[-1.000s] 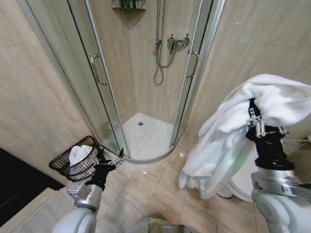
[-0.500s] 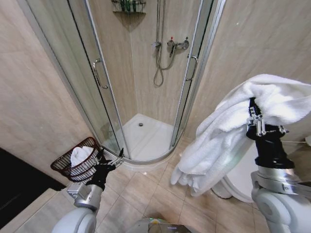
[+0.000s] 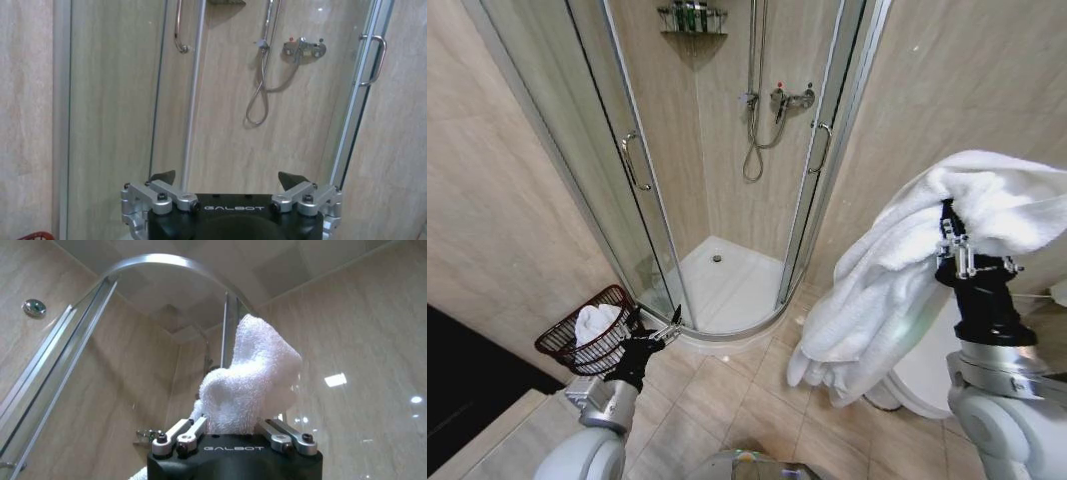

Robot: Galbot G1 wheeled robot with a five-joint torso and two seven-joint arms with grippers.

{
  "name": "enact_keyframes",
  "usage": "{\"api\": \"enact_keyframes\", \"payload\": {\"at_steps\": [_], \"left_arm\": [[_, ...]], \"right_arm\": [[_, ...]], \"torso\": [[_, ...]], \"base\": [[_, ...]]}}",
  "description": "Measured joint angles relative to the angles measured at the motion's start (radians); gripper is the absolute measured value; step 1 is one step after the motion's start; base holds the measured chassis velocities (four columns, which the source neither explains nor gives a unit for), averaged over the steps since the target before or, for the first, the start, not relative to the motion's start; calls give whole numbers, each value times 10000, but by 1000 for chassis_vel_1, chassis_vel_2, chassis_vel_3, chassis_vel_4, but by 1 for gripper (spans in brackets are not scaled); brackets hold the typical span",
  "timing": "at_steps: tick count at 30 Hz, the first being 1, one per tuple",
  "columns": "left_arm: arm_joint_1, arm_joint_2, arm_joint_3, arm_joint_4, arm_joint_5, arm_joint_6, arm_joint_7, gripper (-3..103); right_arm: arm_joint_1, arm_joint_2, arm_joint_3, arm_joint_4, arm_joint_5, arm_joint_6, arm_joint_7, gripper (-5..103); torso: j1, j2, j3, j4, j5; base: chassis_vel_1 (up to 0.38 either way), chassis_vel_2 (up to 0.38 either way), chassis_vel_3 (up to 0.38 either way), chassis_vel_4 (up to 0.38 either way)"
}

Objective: Discard the used towel into the hamper.

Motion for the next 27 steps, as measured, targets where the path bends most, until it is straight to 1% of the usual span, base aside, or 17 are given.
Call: {"api": "enact_keyframes", "payload": {"at_steps": [1, 4, 7, 8, 12, 13, 16, 17, 20, 22, 26, 27], "left_arm": [[0, 0, 0, 0, 0, 0, 0, 100], [0, 0, 0, 0, 0, 0, 0, 100], [1, 0, 0, 0, 0, 0, 0, 100], [1, 0, 0, 0, 0, 0, 0, 100], [1, 0, 0, 0, 0, 0, 0, 100], [1, 0, 0, 0, 0, 0, 0, 100], [0, 0, 0, 0, 0, 0, 0, 100], [0, 0, 0, 0, 0, 0, 0, 100], [0, 0, 0, 0, 0, 0, 0, 100], [0, 0, 0, 0, 0, 0, 0, 100], [0, 0, 0, 0, 0, 0, 0, 100], [0, 0, 0, 0, 0, 0, 0, 100]], "right_arm": [[0, 0, 0, 0, 0, 0, 0, 18], [-205, 137, -47, 0, -77, 69, -89, 18], [-264, 134, -17, -1, -145, 136, -105, 18], [-264, 134, -17, -1, -145, 136, -105, 18], [-369, 49, 240, -1, -91, 100, 58, 18], [-369, 49, 240, -1, -91, 100, 58, 18], [-517, 138, 249, -1, -206, 59, 131, 18], [-517, 138, 249, -1, -206, 59, 131, 18], [-400, 102, 174, -1, -225, 27, 144, 18], [-343, 86, 173, 0, -223, 14, 147, 18], [-244, 127, 117, -1, -212, -21, 144, 18], [-244, 127, 117, -1, -212, -21, 144, 18]], "torso": [[0, 0, 0, 0, 0], [75, 166, 94, -2, 2], [160, 356, 196, 0, 1], [160, 356, 196, 0, 1], [275, 599, 326, 0, 0], [275, 599, 326, 0, 0], [350, 769, 420, -1, 2], [350, 769, 420, -1, 2], [452, 999, 549, 0, 1], [474, 1044, 572, 1, 0], [597, 1299, 705, 0, 1], [597, 1299, 705, 0, 1]], "base": [[0, 0, 0, 0], [0, 0, 0, 0], [0, 0, 0, 0], [0, 0, 0, 0], [0, 0, 0, 0], [0, 0, 0, 0], [0, 0, 0, 0], [0, 0, 0, 0], [0, 0, 0, 0], [0, 0, 0, 0], [0, 0, 0, 0], [0, 0, 0, 0]]}}
